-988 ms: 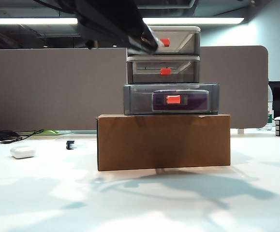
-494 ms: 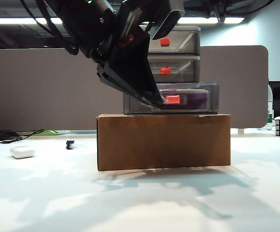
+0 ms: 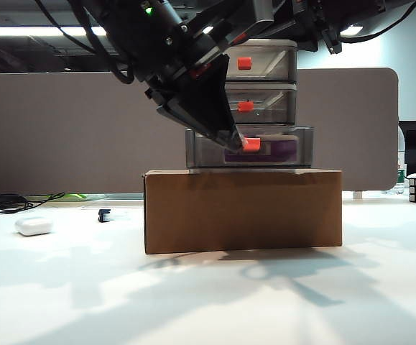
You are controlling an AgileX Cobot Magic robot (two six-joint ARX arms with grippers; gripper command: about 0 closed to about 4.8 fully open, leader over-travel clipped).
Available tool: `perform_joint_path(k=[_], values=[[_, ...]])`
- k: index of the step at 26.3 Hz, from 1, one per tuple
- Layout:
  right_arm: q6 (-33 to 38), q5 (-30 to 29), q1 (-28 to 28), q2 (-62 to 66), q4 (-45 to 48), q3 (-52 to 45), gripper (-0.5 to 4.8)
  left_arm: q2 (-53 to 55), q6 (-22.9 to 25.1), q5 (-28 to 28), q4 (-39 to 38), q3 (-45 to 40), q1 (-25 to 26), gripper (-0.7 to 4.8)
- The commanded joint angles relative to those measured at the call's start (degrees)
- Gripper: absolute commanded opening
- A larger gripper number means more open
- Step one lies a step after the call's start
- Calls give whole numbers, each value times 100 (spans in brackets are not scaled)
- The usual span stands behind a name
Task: Open the third layer of the drawer on the table, pick up a pack of napkins on the table and put it in, and finally close the drawer.
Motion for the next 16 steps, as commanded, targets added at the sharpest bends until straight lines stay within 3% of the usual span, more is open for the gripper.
perform_joint_path(k=[1, 12, 16], values=[[-20, -7, 9, -7, -232, -4, -6, 57, -20, -256, 354, 17, 9, -6], [-109, -118, 7, -13, -234, -4, -6, 444, -83, -1303, 1460, 17, 7, -6], [-114, -114, 7, -13, -232, -4, -6, 444, -101, -1965, 1639, 17, 2, -5]])
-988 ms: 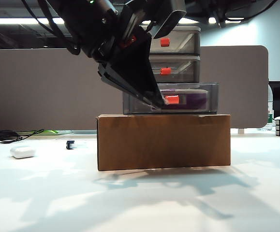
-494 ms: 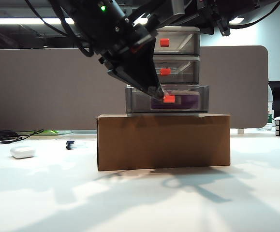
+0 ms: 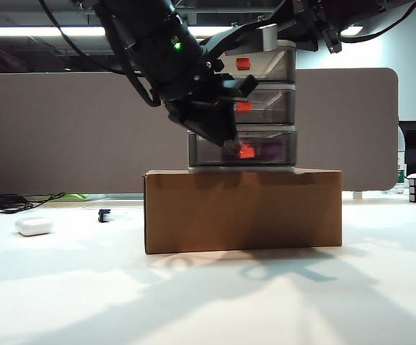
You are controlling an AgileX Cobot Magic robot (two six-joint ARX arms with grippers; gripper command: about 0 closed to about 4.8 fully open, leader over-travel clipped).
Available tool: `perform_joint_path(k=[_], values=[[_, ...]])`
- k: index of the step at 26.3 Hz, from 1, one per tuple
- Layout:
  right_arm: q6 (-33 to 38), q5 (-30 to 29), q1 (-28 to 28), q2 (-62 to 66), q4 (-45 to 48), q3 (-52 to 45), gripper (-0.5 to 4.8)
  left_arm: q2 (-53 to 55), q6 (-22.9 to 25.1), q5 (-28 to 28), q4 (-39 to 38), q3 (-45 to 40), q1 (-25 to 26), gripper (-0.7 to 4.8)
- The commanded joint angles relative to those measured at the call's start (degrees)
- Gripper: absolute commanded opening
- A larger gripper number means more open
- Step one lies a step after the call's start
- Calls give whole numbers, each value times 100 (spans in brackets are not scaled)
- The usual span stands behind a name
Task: Open the third layer of the drawer on the table, pick up a pack of napkins on the table and put it in, and finally close the drawer.
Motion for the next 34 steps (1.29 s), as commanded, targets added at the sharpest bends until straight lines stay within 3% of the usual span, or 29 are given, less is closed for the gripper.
perform_joint_path(k=[1, 6, 8, 11, 13, 17, 23, 29, 34], values=[[-20, -48, 9, 4, -168, -4, -6, -22, -72, -570, 334, 24, 20, -5], [-238, -42, 7, -205, -87, -4, -6, -205, -20, -111, 48, 22, -199, -5], [-420, 81, 4, -586, -203, -4, -6, -498, 103, -146, -501, 20, -546, -5], [-1060, 522, 4, -1539, -1141, -9, -6, -1429, 107, -800, -817, -555, -1150, -6], [-1458, 789, -2, -2251, -2020, -68, -6, -2374, -304, -1073, -767, -1239, -1412, -5], [-1379, 1102, 0, -3853, -2717, -811, -6, -4459, -1029, -1172, -584, -2487, -1436, -6], [-890, 1836, 9, -5939, -3226, -2487, -6, -7272, -1360, -1443, -46, -4153, -1438, -6], [-708, 2538, 9, -7434, -3530, -3672, -6, -8721, -1646, -1534, 289, -5421, -1438, -5], [-688, 2721, 9, -8179, -3241, -4391, -6, -9287, -1622, -1803, 306, -5744, -1429, -5]])
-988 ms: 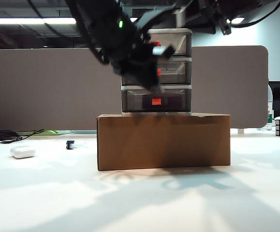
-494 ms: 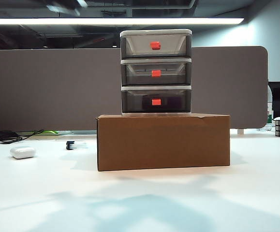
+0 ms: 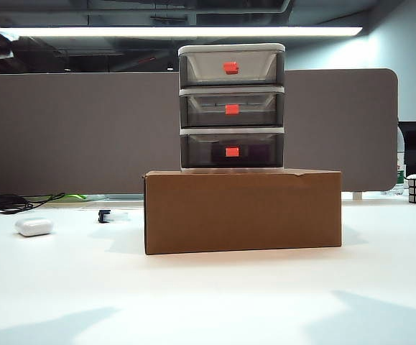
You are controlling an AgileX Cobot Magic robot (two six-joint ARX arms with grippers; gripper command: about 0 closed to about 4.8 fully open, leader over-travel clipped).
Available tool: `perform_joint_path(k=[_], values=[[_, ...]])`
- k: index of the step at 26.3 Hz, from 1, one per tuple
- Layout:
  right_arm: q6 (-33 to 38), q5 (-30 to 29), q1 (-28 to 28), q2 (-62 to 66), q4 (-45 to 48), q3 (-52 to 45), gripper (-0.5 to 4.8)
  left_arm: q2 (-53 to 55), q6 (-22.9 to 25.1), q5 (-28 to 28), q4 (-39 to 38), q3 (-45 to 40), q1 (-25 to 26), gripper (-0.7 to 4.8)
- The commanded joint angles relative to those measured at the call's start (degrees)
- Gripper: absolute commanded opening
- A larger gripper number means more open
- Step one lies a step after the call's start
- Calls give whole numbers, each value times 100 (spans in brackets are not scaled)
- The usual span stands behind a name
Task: Open the third layer of the drawer on the table, pick up a pack of napkins on the table and put it in, and finally close the drawer.
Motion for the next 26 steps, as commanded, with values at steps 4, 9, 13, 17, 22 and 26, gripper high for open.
perform_joint_path(k=[4, 9, 13, 17, 22, 26], values=[[890, 925, 22, -446, 68, -444, -6, -173, -297, -533, 116, -275, 42, -5], [898, 1303, 37, -457, 686, -1071, -6, -170, -1193, -1029, 70, -284, 44, -6], [822, 1292, 37, -457, 1434, -1637, -6, -170, -470, -1217, 146, -393, 44, -6], [791, 1300, 35, -459, 1974, -1993, -6, -170, 149, -1215, 719, -671, 44, -6], [149, 1421, -7, -461, 2039, -1996, -6, -173, 446, -704, 492, -754, 769, -6], [24, 1554, -157, -461, 2070, -1993, -6, -173, 568, 417, 570, -754, 1926, -6]])
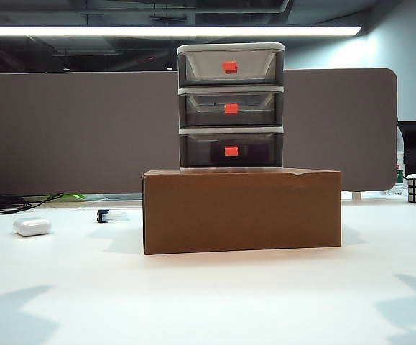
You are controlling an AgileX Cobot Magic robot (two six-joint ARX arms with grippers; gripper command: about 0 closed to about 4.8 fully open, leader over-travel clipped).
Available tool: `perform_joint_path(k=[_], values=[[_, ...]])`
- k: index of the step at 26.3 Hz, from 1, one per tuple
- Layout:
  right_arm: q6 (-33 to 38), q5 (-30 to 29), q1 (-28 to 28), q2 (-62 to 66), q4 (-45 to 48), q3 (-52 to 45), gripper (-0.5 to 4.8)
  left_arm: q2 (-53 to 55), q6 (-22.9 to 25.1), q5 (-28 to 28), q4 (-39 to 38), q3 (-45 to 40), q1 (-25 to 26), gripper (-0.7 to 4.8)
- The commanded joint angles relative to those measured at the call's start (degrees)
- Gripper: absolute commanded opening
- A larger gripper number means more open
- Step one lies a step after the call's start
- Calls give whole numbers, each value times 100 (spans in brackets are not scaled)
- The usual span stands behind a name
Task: Open the third layer of the drawer on the table, pick up a pack of napkins on the table and put it in, and finally close the drawer.
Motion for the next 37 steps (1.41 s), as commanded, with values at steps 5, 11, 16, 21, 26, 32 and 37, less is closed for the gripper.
perform_joint_path(k=[5, 11, 16, 21, 26, 32, 37], values=[[-212, 98, -621, -13, 195, -35, -6, 2, 55, 2767, 398, 33, 3093, -6], [-319, 83, -1069, -13, 232, -35, -6, 2, 50, 3888, 695, 35, 4844, -6], [-313, 55, -1327, -13, 514, -35, -6, 2, -48, 4105, 866, 35, 5565, -5], [-269, 59, -1346, -13, 831, -35, -5, 2, -125, 4142, 885, 37, 5663, -5], [-146, 59, -1346, -13, 804, -35, -5, 2, -118, 4223, 861, 37, 5665, -5], [-146, 61, -1346, -13, 627, -35, -5, 2, -120, 4223, 844, 37, 5665, -5], [-146, 61, -1346, -13, 625, -35, -5, 2, -120, 4223, 844, 37, 5665, -5]])
